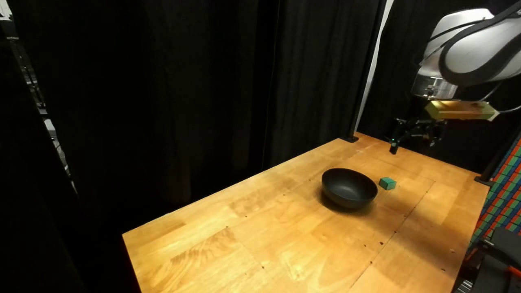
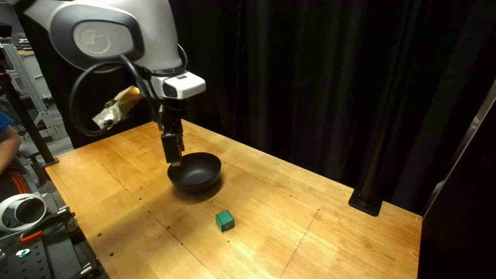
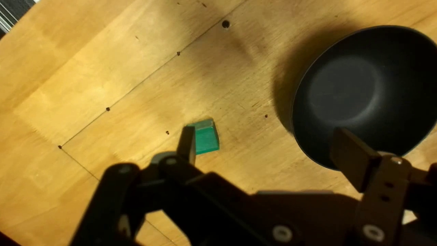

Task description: Put the block in the bowl

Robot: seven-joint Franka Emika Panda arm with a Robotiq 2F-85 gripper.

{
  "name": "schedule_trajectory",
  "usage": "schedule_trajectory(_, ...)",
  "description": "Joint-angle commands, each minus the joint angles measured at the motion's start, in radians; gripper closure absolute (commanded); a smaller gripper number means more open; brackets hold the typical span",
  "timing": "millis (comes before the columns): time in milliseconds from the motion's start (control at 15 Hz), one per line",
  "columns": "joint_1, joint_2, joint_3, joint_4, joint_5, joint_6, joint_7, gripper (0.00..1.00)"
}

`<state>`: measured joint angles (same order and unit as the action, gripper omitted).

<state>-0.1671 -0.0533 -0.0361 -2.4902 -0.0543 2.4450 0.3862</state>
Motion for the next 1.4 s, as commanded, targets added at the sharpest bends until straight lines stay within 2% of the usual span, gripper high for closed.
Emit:
schedule_trajectory(0,0.012,0.259,-0.042,0.198,0.036,0.005,-0.010,0.00)
schedule_trajectory(267,0.005,0.472,-0.077,0.366,0.108,-0.006,-0.036,0.00)
schedule_trajectory(533,-0.036,0.612,-0.067,0.507,0.171,-0.080,-0.182,0.00)
schedule_trajectory(800,-0.064,0.688,-0.086,0.600,0.142,-0.161,-0.296,0.00)
schedule_trajectory(1067,-0.102,0.720,-0.089,0.638,0.146,-0.218,-0.397,0.00)
schedule_trajectory(1133,-0.110,0.725,-0.085,0.640,0.149,-0.228,-0.421,0.25)
schedule_trajectory(1200,-0.120,0.731,-0.079,0.644,0.154,-0.242,-0.449,0.27)
schedule_trajectory(1333,-0.145,0.736,-0.056,0.643,0.170,-0.281,-0.527,0.44)
